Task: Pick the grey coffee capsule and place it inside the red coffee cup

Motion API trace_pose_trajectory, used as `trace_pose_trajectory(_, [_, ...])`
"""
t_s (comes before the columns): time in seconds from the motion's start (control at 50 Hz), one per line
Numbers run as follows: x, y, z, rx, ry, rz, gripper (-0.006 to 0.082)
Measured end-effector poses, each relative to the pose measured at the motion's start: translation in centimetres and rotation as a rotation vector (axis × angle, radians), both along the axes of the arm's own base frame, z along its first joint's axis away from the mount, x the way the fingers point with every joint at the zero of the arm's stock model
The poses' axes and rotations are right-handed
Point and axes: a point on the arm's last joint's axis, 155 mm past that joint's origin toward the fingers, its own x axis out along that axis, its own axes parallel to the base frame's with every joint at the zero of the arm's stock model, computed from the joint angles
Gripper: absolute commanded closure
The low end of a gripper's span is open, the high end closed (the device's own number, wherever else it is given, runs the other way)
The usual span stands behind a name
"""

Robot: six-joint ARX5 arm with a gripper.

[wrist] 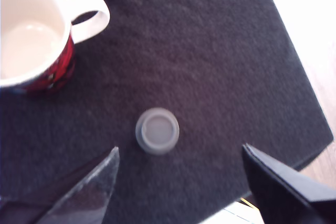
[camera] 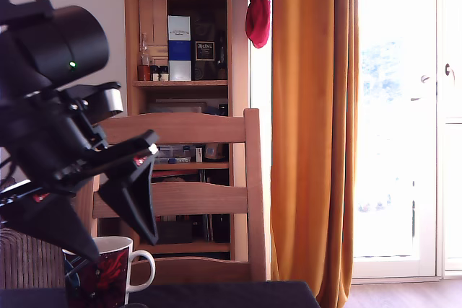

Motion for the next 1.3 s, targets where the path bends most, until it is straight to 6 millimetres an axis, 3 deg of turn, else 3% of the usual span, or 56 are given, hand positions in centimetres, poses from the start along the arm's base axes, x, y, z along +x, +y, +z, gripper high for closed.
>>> trace_pose_trajectory(0.22, [0.6,-0.7,-2.1,0.036,0.042,-0.021,0.0079])
trace_pose_trajectory(0.52, [-0.3,-0.2,-5.7,0.094,0.124,-0.025,0.0079])
trace_pose_trajectory(0.82, [1.4,-1.3,-6.2,0.107,0.145,-0.028,0.0085])
trace_pose_trajectory(1.08, [0.7,-0.7,-7.0,0.156,0.193,-0.035,0.0091])
trace_pose_trajectory(1.3, [0.8,-0.5,-7.1,0.169,0.186,-0.036,0.0226])
